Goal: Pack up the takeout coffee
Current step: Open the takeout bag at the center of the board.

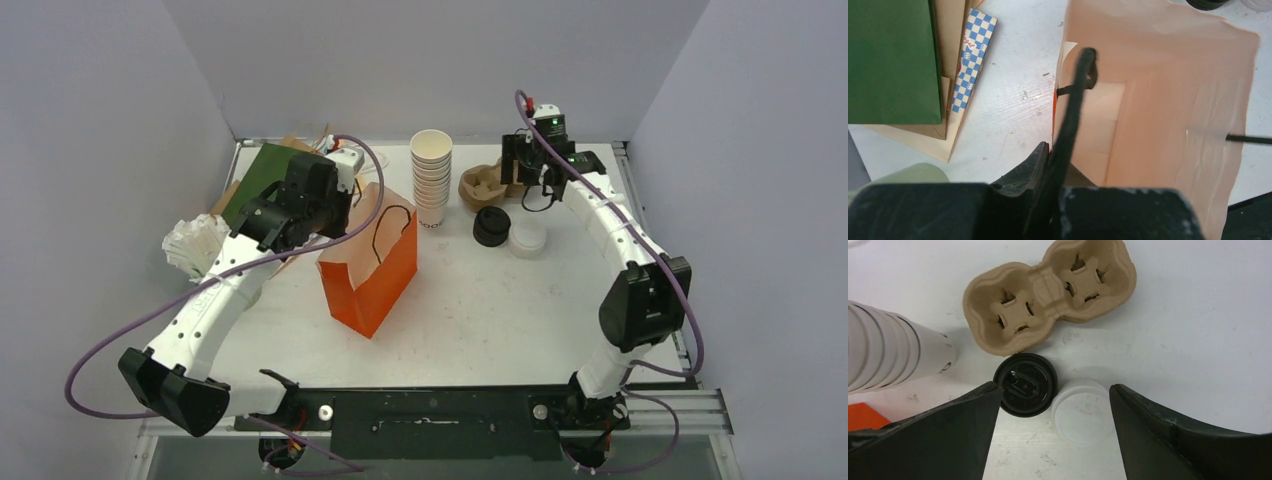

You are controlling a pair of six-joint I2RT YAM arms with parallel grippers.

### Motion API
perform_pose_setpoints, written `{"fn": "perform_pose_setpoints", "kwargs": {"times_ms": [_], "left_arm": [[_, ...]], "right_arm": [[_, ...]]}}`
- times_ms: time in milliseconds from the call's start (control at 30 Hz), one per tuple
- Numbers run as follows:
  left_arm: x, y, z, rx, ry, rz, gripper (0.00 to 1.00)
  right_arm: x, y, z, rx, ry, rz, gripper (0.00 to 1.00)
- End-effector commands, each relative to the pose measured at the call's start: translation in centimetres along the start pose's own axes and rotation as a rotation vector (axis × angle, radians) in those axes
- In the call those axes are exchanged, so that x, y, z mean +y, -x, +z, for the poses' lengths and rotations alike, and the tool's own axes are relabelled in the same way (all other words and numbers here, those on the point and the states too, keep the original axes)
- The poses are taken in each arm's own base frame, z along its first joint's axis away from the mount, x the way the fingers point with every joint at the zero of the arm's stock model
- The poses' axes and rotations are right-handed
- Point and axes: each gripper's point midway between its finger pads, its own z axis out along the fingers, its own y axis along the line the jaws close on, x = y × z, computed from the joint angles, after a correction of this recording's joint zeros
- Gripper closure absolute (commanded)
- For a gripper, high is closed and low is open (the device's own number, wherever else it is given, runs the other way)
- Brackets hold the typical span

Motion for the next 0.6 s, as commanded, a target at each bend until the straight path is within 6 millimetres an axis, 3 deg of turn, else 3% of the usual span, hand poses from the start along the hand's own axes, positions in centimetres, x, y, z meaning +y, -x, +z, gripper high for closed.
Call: {"fn": "perform_pose_setpoints", "kwargs": {"times_ms": [0,233,567], "left_arm": [[1.3,4.2,-0.9,-0.145,0.044,-0.031,0.99],[2.8,5.8,-0.1,-0.172,0.082,-0.044,1.00],[7.0,8.1,2.3,-0.210,0.102,-0.141,1.00]], "right_arm": [[-0.5,1.6,1.0,-0.035,-0.075,-0.080,0.21],[1.2,1.5,5.2,-0.015,-0.008,-0.085,0.22],[0.5,0.7,10.1,0.055,0.029,-0.184,0.20]]}}
